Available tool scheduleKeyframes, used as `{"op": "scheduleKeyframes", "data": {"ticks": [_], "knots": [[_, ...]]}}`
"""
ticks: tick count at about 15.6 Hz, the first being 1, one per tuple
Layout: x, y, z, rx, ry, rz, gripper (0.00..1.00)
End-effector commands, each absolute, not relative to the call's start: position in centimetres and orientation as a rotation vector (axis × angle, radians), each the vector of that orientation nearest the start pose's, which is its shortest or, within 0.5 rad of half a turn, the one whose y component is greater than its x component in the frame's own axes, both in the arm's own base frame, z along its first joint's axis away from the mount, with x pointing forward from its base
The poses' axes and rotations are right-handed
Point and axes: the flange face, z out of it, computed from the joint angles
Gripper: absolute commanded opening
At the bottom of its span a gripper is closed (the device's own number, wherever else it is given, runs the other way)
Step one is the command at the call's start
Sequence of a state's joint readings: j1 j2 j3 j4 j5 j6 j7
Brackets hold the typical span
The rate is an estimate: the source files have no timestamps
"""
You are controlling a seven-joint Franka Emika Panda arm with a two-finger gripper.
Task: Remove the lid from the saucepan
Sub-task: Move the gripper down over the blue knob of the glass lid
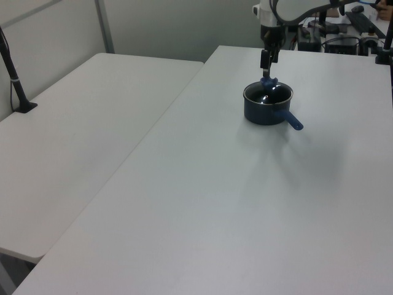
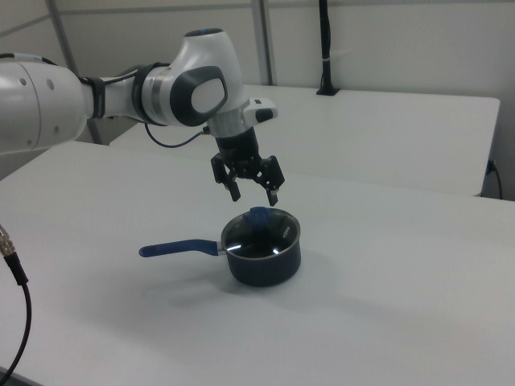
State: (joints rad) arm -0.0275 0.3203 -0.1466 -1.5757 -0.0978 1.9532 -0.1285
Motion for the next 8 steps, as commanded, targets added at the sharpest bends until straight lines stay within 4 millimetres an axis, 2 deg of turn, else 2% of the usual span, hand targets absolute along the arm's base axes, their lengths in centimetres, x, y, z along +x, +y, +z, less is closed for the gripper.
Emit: {"op": "scheduleKeyframes", "data": {"ticks": [1, 3, 8], "knots": [[65.8, -11.3, 45.4, -3.269, -0.033, -0.079, 1.0], [66.3, -11.2, 44.9, -3.275, -0.045, -0.123, 1.0], [66.6, -11.7, 43.0, -3.285, -0.063, -0.079, 1.0]]}}
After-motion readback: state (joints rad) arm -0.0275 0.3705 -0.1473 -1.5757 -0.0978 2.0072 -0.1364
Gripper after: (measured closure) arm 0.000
